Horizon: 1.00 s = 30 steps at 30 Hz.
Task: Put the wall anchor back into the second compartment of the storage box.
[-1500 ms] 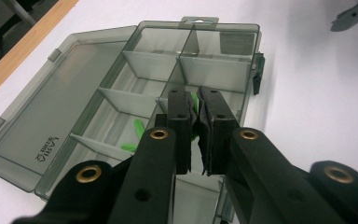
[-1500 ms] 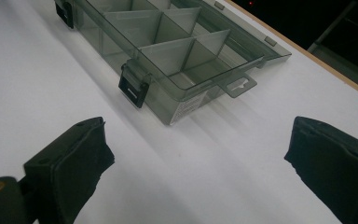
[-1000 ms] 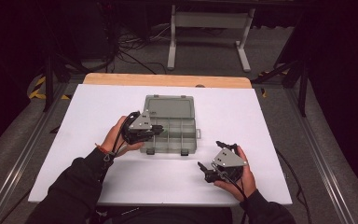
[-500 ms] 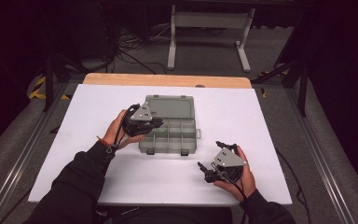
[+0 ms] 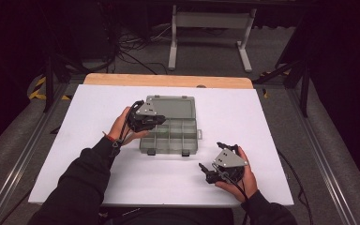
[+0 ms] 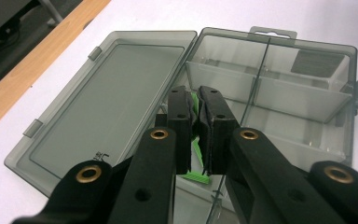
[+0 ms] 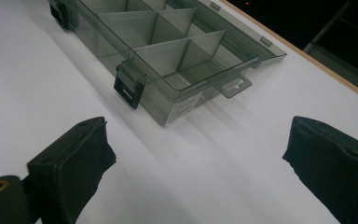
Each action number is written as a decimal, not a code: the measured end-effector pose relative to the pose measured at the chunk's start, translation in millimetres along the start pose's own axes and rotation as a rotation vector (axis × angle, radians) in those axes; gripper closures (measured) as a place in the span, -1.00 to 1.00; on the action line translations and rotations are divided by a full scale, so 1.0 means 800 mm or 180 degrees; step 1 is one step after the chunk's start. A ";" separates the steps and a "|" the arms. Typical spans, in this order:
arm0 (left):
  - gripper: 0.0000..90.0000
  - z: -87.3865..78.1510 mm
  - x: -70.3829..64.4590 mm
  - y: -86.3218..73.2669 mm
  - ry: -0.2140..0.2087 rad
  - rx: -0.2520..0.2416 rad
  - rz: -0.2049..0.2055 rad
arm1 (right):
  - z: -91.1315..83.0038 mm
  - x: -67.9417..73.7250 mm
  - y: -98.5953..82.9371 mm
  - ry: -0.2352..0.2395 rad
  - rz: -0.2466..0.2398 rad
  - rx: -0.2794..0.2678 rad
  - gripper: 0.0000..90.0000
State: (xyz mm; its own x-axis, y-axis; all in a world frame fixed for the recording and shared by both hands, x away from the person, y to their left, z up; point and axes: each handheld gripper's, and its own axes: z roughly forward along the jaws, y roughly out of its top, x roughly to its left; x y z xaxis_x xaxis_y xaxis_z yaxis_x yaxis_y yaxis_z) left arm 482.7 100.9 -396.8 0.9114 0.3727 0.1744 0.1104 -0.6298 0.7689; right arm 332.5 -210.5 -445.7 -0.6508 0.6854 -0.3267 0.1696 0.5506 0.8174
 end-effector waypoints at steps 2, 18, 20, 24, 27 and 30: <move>0.87 0.002 0.002 -0.001 -0.0005 0.0011 -0.0024 | 0.000 0.000 0.000 0.0004 -0.0006 0.0009 -0.86; 0.86 0.025 0.001 -0.015 -0.0051 0.0195 -0.0080 | 0.002 0.000 -0.001 0.0025 -0.0017 0.0043 -0.86; 0.86 0.026 0.002 -0.018 -0.0066 0.0205 -0.0104 | 0.002 0.001 -0.001 0.0031 -0.0017 0.0052 -0.86; 0.86 0.030 0.002 -0.023 -0.0072 0.0249 -0.0111 | 0.003 0.000 -0.001 0.0034 -0.0037 0.0053 -0.86; 0.85 0.031 0.002 -0.026 -0.0079 0.0272 -0.0124 | 0.003 0.001 -0.001 0.0035 -0.0048 0.0056 -0.85; 0.85 0.032 0.002 -0.027 -0.0080 0.0280 -0.0125 | 0.003 0.001 -0.001 0.0043 -0.0051 0.0064 -0.85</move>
State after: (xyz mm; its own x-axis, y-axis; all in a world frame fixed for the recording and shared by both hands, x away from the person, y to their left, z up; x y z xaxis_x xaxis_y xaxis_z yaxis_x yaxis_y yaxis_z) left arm 492.1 97.3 -428.7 0.9153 0.3816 0.1289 0.1795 -0.6729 0.7176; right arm 333.7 -209.2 -448.1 -0.6635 0.6700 -0.3330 0.1738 0.5709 0.8024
